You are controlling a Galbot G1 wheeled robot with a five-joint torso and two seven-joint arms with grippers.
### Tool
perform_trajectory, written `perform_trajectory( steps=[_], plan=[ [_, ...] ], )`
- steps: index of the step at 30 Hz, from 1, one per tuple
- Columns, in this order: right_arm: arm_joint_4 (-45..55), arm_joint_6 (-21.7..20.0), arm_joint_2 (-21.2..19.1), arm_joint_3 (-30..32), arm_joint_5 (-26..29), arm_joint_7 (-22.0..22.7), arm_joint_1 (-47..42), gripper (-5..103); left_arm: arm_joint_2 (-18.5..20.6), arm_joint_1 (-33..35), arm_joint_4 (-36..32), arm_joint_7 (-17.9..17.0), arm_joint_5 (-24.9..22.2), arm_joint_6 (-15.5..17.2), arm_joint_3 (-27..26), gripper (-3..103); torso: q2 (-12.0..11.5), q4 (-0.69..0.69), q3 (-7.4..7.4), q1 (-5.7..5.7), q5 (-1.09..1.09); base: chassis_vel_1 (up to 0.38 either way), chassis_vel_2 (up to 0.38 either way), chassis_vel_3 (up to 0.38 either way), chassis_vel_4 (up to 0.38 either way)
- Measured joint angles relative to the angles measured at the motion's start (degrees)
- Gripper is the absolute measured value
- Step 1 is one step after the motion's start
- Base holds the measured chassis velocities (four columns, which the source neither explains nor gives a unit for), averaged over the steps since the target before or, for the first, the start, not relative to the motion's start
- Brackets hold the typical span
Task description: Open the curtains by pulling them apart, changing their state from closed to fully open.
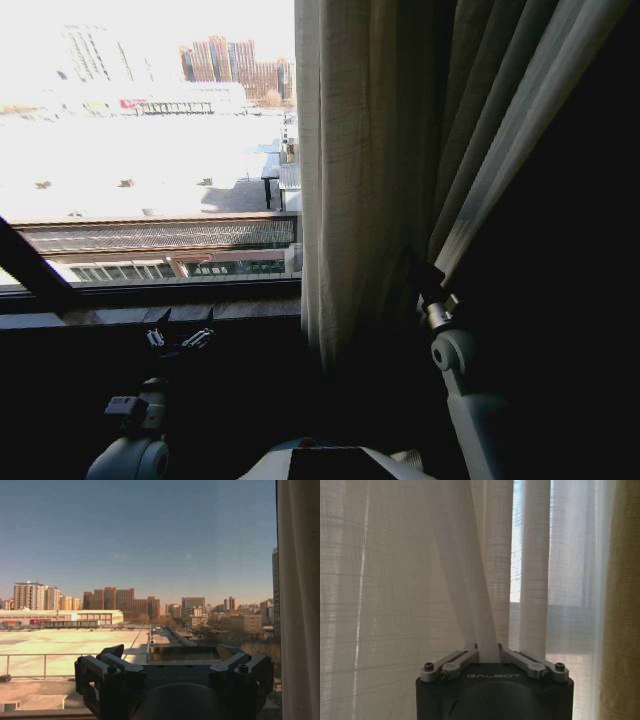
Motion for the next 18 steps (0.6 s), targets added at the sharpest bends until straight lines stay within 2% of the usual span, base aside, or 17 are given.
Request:
perform_trajectory(
  steps=[3, 9, 18],
  plan=[
    [-4.0, 0.1, -1.6, 3.4, 0.7, 0.0, 0.7, 0, 0.0, -0.1, 0.0, 0.0, 0.0, -0.1, 0.0, 100, 0.0, -0.01, 0.00, -0.01, 0.02, 0.000, 0.000, 0.000, 0.000],
    [-8.3, 1.6, -2.4, 4.7, 0.9, 0.2, 1.2, 0, 0.1, -0.3, 0.0, 0.0, 0.0, -0.1, 0.1, 100, 0.0, -0.02, 0.00, -0.01, 0.02, 0.000, 0.000, 0.000, 0.000],
    [-16.9, 3.8, -3.0, 6.9, -2.4, 3.2, 5.7, 0, 0.0, 0.1, -0.3, 0.0, -0.3, -0.6, -0.2, 100, 0.0, -0.01, 0.00, -0.01, 0.02, 0.000, 0.000, 0.000, 0.000]
  ],
)
